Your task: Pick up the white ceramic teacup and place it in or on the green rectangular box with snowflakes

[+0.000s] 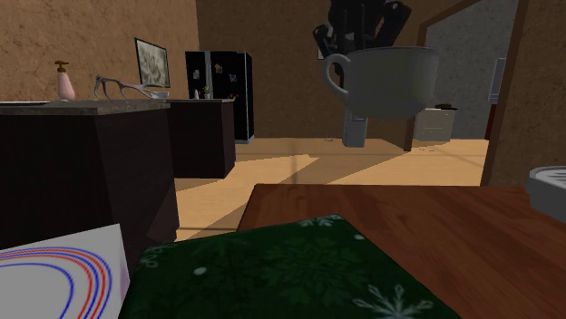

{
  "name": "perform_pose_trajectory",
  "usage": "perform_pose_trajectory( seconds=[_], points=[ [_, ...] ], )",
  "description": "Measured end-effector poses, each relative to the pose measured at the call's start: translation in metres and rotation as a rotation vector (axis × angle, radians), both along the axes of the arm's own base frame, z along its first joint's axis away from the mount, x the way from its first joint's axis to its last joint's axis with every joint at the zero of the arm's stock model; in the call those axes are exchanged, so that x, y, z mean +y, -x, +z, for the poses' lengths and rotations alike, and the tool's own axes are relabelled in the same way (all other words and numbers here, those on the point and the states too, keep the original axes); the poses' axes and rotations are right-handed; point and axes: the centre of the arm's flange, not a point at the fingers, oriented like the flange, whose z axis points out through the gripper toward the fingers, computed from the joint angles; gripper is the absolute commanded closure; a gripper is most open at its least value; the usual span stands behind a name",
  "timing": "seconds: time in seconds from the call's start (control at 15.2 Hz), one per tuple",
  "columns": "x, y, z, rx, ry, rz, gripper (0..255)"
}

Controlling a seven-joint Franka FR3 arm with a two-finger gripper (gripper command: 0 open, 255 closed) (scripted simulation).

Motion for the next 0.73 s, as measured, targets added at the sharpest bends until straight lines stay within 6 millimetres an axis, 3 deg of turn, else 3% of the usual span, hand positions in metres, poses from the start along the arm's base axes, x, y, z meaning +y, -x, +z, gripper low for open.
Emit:
perform_pose_trajectory(
  seconds=[0.73],
  points=[
    [-0.089, 0.116, 0.001, 0.000, 0.000, 0.000, 255]
  ],
)
